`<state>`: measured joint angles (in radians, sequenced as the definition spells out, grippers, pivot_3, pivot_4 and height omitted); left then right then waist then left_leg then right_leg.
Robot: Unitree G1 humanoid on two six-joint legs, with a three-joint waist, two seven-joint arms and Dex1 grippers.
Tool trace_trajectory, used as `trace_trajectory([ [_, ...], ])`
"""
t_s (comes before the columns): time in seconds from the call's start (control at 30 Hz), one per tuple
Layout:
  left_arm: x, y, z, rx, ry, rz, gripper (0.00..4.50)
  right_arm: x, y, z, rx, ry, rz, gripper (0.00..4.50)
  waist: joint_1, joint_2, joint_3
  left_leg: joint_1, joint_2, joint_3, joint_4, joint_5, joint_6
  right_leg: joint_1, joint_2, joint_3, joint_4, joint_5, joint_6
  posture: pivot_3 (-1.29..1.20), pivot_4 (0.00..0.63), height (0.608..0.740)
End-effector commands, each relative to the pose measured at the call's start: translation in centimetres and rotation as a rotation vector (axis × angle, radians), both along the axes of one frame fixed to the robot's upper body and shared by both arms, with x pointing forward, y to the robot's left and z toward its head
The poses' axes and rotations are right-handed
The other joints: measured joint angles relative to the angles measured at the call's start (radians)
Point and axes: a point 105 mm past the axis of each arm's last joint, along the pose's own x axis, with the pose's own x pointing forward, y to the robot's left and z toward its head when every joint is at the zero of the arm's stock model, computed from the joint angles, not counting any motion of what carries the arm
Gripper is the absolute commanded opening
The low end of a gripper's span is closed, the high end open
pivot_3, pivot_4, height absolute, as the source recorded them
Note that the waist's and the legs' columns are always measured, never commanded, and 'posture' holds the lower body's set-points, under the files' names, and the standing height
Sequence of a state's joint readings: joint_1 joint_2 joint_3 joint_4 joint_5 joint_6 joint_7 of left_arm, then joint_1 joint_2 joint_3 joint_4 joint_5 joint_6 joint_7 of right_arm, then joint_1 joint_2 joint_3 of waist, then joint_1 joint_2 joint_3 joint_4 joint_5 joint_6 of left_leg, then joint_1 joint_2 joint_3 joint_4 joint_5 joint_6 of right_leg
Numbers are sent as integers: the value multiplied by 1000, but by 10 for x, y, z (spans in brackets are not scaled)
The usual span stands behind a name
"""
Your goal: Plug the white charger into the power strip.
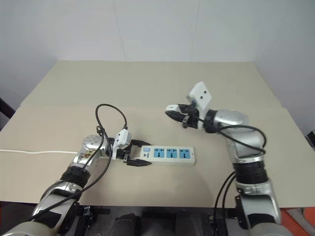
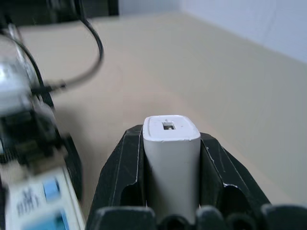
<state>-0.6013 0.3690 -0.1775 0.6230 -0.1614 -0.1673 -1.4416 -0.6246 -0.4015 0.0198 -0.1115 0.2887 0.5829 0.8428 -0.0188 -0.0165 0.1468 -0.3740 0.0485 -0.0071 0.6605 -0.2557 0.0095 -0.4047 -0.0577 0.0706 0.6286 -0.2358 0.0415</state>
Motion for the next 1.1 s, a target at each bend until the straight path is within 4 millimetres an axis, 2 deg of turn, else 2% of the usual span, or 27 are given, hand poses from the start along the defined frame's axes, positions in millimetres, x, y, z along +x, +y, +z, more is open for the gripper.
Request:
trace_trajectory([
  [0.03, -1, 7, -2, 30, 5, 12, 3279, -11, 12, 10, 73, -69, 50, 1163, 0, 0, 0, 0, 0, 0, 0, 0, 0, 0, 0, 0, 0, 0, 0, 0, 150, 740],
  [0.3, 0, 12, -1, 34, 4, 33, 3279, -43, 28, -38, 19, -7, 239, 1163, 1, 0, 0, 0, 0, 0, 0, 0, 0, 1, 0, 0, 0, 0, 0, 0, 150, 740],
  [0.57, -2, 13, -1, 38, 0, 19, 3279, -40, 34, -43, 91, 15, 260, 1163, -2, 0, 0, 1, 0, 0, 0, 0, 0, 1, 0, 0, 0, 0, 0, 0, 150, 740],
  [0.8, -3, 9, -1, 39, 0, 3, 3279, -31, 35, -54, 78, 34, 250, 1163, -1, 0, 0, 1, 0, 0, 0, 0, 0, 1, 0, 0, 0, 0, -1, 0, 150, 740],
  [1.1, -2, 10, -1, 45, -2, 5, 3279, -30, 40, -64, 65, 52, 268, 1163, -1, 0, 0, 1, 0, 0, 0, 0, 0, 1, 0, 0, 0, 0, 0, 0, 150, 740],
])
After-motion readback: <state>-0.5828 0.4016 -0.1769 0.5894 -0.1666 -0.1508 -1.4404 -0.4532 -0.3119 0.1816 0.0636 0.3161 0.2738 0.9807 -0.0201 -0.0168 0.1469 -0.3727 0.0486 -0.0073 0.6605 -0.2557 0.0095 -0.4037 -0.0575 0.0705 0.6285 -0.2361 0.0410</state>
